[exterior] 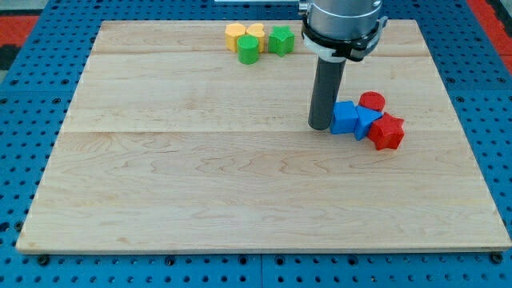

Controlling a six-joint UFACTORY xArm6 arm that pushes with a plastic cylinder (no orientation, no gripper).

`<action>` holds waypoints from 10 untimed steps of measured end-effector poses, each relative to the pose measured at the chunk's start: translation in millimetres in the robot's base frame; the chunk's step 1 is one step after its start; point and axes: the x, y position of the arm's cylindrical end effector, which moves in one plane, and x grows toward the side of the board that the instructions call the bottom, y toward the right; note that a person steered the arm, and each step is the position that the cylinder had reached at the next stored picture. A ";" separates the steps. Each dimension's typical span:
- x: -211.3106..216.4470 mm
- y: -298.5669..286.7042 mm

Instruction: Move your arm away from the blue cube

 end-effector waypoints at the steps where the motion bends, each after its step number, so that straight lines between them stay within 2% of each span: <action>1: 0.0 0.0; 5: 0.1 -10.7; 7: 2.6 -51.5; 9: 9.5 -56.1; 10: 68.3 -56.3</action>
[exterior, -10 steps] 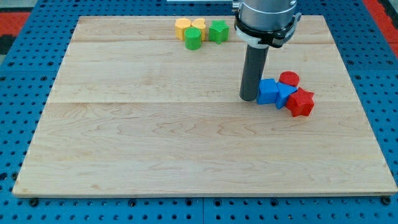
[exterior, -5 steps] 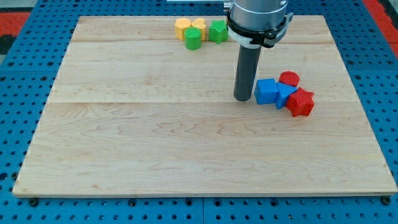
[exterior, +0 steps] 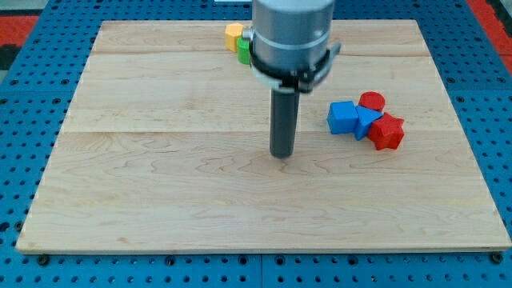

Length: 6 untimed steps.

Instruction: Move your arm away from the blue cube

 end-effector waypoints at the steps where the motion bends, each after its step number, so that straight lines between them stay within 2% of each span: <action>1: 8.3 0.0; 3: 8.3 6.3; 4: -33.5 -18.5; 5: -109.2 -7.0; 6: -162.5 -11.2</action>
